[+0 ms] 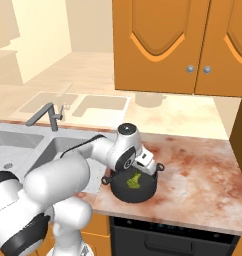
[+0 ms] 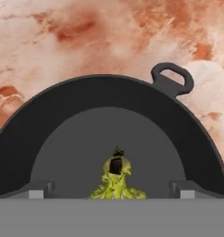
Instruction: Dump the broccoli from the pot into the sink. Then turn on the water and wash the broccoli. Then turn off the water and put the broccoli back in the pot.
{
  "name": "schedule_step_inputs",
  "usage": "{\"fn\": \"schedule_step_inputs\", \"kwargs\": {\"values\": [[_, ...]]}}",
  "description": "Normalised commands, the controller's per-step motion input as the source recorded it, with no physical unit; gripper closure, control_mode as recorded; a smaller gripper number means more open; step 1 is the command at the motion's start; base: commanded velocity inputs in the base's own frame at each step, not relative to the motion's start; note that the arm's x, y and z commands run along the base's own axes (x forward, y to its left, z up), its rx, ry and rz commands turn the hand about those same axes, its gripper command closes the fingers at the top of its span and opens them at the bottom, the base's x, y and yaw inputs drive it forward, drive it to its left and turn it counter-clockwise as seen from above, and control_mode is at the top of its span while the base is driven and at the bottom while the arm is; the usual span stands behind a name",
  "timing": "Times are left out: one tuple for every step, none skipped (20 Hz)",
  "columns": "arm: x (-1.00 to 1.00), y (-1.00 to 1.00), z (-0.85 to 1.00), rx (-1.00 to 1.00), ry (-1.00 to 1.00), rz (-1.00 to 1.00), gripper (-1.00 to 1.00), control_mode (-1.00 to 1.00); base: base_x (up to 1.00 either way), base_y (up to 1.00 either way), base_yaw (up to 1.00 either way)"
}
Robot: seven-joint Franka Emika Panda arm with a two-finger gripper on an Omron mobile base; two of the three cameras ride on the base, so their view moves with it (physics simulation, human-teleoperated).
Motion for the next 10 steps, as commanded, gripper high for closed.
{"fn": "schedule_step_inputs", "kwargs": {"values": [[0.0,0.0,0.59,0.04,0.0,0.0,-1.0,-1.0,0.0,0.0,0.0],[0.0,0.0,0.6,0.04,0.0,0.0,-1.0,-1.0,0.0,0.0,0.0],[-0.06,0.0,0.68,0.05,0.0,0.0,-1.0,-1.0,0.0,0.0,0.0],[-0.12,0.0,0.71,0.05,0.0,0.0,-1.0,-1.0,0.0,0.0,0.0],[-0.22,0.01,0.77,0.05,0.0,0.0,-1.0,-1.0,0.0,0.0,0.0],[-0.35,0.11,0.79,0.05,0.0,0.0,-1.0,-1.0,0.0,0.0,0.0],[-0.46,0.21,0.76,0.03,0.0,0.0,-1.0,-1.0,0.0,0.0,0.0],[-0.51,0.28,0.74,0.04,0.06,0.0,-1.0,-1.0,0.0,0.0,0.0],[-0.67,0.35,0.61,0.03,0.11,0.0,-1.0,-1.0,0.0,0.0,0.0],[-0.76,0.39,0.5,0.02,0.13,0.0,-1.0,-1.0,0.0,0.0,0.0]]}}
